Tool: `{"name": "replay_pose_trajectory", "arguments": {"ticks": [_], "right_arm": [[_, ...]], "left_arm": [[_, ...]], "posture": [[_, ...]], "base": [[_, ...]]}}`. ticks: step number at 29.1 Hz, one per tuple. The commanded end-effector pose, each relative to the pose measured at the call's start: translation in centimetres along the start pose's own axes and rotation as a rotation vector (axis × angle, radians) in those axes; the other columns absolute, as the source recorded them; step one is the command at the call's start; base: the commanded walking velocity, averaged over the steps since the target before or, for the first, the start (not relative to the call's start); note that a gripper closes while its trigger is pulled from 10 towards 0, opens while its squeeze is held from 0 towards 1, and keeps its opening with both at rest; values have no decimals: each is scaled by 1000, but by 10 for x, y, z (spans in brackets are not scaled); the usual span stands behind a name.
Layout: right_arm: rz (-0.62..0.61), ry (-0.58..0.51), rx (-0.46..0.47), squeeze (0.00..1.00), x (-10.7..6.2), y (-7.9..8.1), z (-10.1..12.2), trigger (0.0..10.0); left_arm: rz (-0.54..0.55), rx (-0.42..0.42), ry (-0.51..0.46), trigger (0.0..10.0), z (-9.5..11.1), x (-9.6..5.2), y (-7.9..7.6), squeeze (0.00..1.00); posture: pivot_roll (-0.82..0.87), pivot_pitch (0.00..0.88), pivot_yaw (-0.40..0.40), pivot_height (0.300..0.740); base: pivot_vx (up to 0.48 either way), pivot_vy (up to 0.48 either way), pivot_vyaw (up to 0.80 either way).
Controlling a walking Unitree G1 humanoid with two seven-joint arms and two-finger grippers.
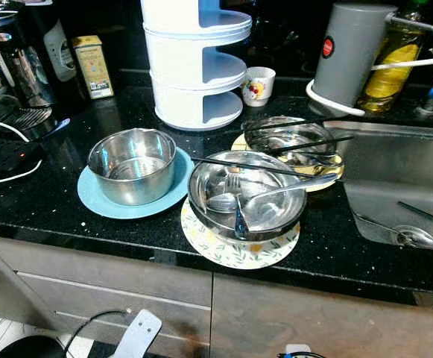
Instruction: Kitchen organization
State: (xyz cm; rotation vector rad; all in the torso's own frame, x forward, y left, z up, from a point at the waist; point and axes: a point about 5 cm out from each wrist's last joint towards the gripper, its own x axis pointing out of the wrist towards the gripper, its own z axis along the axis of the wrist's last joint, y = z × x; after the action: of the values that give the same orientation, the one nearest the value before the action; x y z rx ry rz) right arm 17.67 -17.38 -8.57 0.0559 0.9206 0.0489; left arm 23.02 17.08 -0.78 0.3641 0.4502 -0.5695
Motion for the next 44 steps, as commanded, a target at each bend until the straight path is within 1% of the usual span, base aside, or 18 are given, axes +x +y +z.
{"name": "replay_pose_trajectory", "arguments": {"ticks": [1,2,5,7,9,15,20,22,25,28,31,32,35,40,41,42,43,44], "right_arm": [[14,2,14,0,-1,1,-5,10000],[14,2,14,0,-1,1,-5,10000],[54,-72,29,0,-1,3,4,10000],[144,-160,22,0,-1,12,16,10000],[182,-185,11,0,-2,15,19,10000],[499,-264,-324,0,-12,33,26,10000],[508,-295,-457,0,-15,27,29,10000],[508,-295,-457,0,-15,27,29,10000],[468,-296,-432,0,-13,24,33,10000],[469,-295,-434,0,-13,25,33,10000],[482,-287,-444,0,-13,28,30,10000],[482,-287,-444,0,-13,28,30,10000],[485,-281,-444,0,-13,29,29,10000],[491,-275,-440,0,-12,32,28,10000],[492,-272,-440,0,-12,32,27,10000],[492,-272,-440,0,-12,32,27,10000],[492,-267,-440,0,-12,33,26,10000],[489,-264,-437,0,-11,32,26,10000]], "left_arm": [[-80,62,-94,10000,21,-10,0,0],[-80,62,-94,10000,21,-10,0,0],[-158,158,-242,10000,54,-29,3,0],[-244,170,-320,10000,80,-47,6,0],[-281,171,-335,10000,88,-54,6,0],[-405,262,-312,10000,120,-88,19,0],[-428,291,-350,10000,147,-102,26,0],[-428,291,-350,10000,147,-102,26,0],[-467,259,-397,10000,175,-119,33,0],[-472,257,-396,10000,185,-128,39,0],[-448,250,-455,10000,210,-151,59,0],[-448,250,-455,10000,210,-151,59,0],[-313,304,-530,10000,236,-167,82,0],[-69,404,-489,10000,252,-181,118,0],[-14,447,-490,10000,257,-184,126,380],[-14,447,-490,10000,257,-184,126,380],[41,495,-484,10000,262,-188,137,1000],[58,503,-484,10000,264,-190,141,1000]], "posture": [[-55,153,-2,740],[-55,153,-2,740],[-45,154,-10,740],[-39,156,-14,740],[-39,156,-14,740],[-35,161,-18,740],[-46,160,-17,740],[-46,160,-17,740],[-42,159,-21,740],[-37,159,-27,740],[-32,159,-32,740],[-32,159,-32,740],[-32,159,-32,740],[-22,150,-32,740],[-24,148,-30,740],[-24,148,-30,740],[-24,146,-29,740],[-24,146,-29,740]], "base": [[0,0,0],[0,0,0],[0,0,0],[0,0,0],[0,0,0],[0,0,0],[0,0,0],[0,0,0],[0,0,0],[0,0,0],[0,0,0],[0,0,0],[0,0,0],[0,0,0],[0,0,0],[0,0,0],[0,0,0],[0,0,0]]}}
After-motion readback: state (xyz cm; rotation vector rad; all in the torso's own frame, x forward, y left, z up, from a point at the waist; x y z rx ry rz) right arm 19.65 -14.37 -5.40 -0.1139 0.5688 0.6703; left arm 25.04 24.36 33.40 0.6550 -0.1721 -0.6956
